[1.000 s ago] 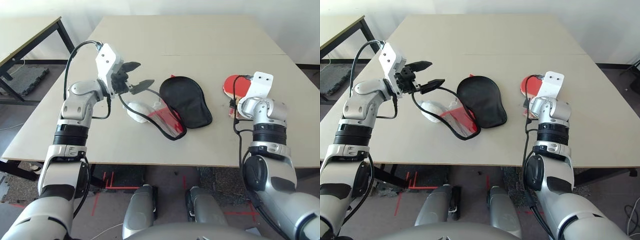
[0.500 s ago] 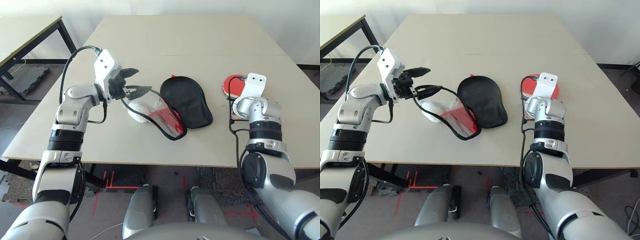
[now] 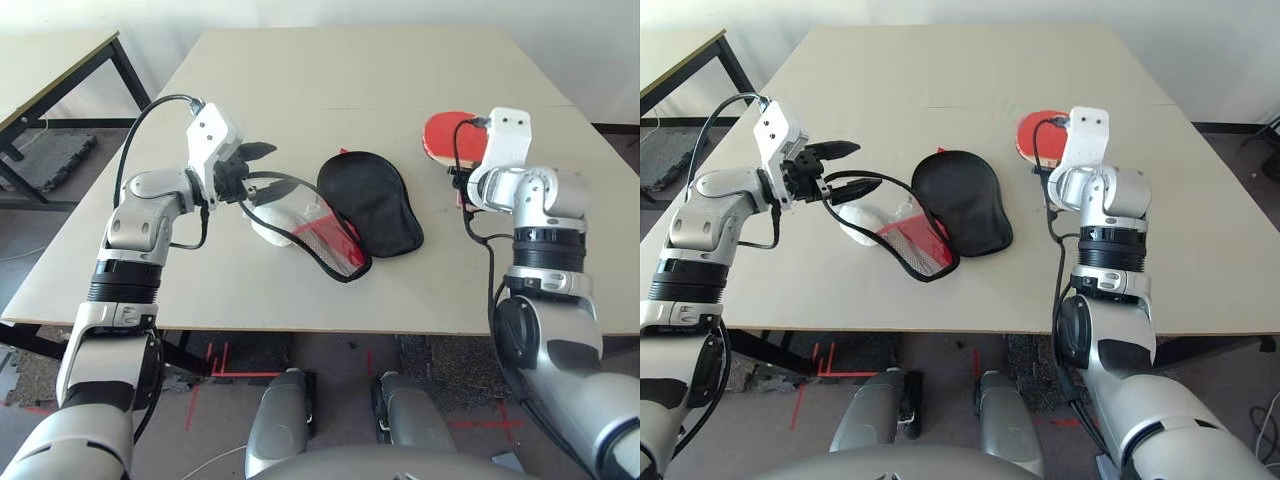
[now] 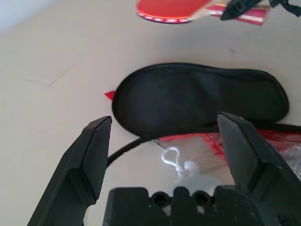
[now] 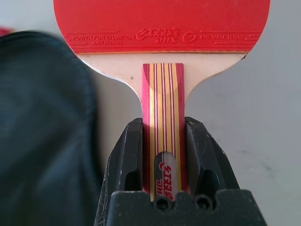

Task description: Store the ping-pong paddle in its case and zip it.

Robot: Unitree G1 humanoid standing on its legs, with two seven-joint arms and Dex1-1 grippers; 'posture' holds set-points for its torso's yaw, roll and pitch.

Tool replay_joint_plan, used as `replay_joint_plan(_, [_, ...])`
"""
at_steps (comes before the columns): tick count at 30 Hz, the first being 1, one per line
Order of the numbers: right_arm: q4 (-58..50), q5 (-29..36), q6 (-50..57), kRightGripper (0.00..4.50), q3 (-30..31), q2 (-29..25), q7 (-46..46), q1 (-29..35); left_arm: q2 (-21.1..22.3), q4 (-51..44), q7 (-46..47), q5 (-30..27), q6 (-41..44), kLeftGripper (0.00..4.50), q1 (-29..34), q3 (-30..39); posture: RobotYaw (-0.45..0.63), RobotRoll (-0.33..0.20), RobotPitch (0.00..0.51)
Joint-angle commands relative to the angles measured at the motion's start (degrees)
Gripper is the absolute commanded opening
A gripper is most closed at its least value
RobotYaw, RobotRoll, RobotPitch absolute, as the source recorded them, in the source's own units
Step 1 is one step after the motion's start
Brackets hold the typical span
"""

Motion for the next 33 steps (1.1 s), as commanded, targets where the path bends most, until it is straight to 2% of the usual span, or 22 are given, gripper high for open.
replay_joint_plan(1, [-4.30,0.76,3.63,1.10,1.50,3.56,0.59,-1.34,1.59,-0.62,-1.74,-1.86,2.05,4.50,-0.15,1.23,0.09,0.000,0.086])
replay_joint_plan(7, [-4.94,-0.17,4.90,1.10,5.38,9.79,0.98,0.53,4.03,-1.78,-3.47,-1.66,2.15,4.50,1.29,0.86,0.11,0.000,0.085])
replay_joint_plan(11, [-4.37,-0.73,4.39,1.10,6.91,11.09,1.64,1.17,5.30,-3.55,-4.36,-2.84,4.02,4.50,2.27,1.74,0.12,0.000,0.087])
replay_joint_plan(17, [-1.84,-1.96,2.71,1.10,9.88,10.46,3.08,2.54,7.24,-3.96,-3.98,-2.93,4.53,4.50,2.87,2.56,0.14,0.000,0.085])
replay_joint_plan(33, [-0.48,-4.23,0.89,1.10,16.93,7.87,7.21,6.03,6.83,-6.22,-3.64,-3.14,5.66,4.50,4.47,1.85,0.14,0.000,0.082])
